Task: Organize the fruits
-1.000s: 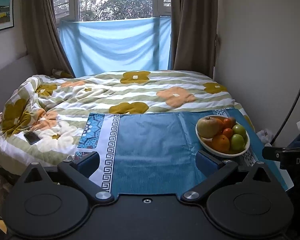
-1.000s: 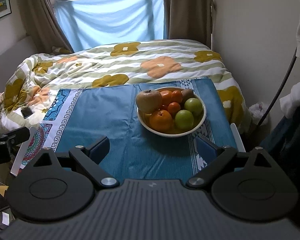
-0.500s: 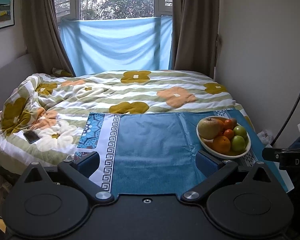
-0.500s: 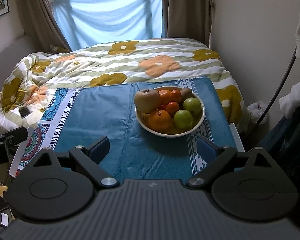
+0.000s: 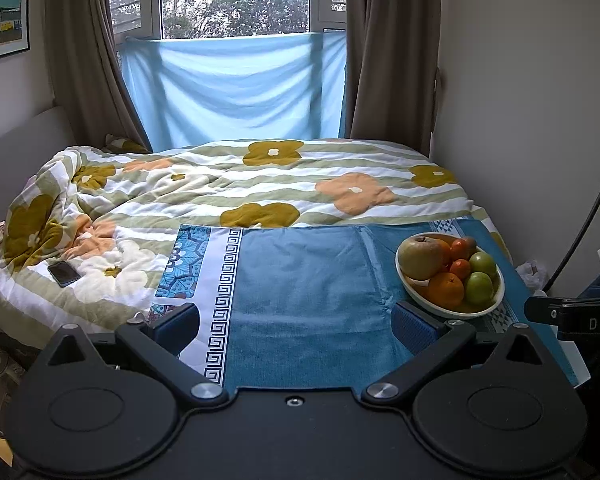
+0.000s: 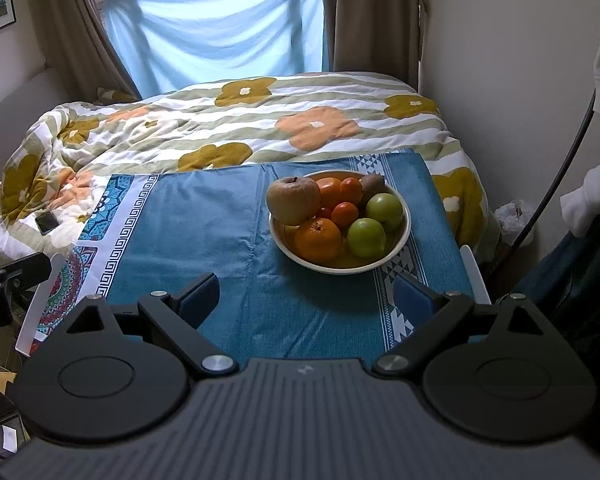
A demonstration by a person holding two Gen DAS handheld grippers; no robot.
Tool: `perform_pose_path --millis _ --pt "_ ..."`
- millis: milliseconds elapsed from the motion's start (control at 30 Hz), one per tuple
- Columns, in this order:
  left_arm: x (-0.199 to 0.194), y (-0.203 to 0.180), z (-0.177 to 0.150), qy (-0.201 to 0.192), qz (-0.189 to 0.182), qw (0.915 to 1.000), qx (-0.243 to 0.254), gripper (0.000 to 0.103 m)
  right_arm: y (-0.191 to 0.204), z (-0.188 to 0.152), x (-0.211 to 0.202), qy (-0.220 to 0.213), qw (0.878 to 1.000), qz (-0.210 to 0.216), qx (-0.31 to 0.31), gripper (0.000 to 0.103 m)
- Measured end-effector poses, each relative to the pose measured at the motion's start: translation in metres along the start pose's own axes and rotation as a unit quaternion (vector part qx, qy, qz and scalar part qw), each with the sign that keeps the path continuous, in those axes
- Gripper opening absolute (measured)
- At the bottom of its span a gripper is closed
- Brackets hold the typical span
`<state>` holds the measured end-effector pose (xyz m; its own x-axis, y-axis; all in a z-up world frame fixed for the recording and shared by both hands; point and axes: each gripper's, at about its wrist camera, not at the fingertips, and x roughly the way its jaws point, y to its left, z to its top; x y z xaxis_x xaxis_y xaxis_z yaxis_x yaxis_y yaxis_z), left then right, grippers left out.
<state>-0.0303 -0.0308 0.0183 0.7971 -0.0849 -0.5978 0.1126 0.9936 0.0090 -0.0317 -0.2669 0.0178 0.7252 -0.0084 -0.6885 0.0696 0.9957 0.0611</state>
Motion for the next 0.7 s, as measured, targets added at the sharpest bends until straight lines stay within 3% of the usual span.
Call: perform_pose_path --millis 700 --pt "0.0027 0.0061 0.0002 0.000 0.002 1.0000 0.002 0.103 0.0014 0.0007 0.0019 0.001 1.000 -0.001 0.001 0.103"
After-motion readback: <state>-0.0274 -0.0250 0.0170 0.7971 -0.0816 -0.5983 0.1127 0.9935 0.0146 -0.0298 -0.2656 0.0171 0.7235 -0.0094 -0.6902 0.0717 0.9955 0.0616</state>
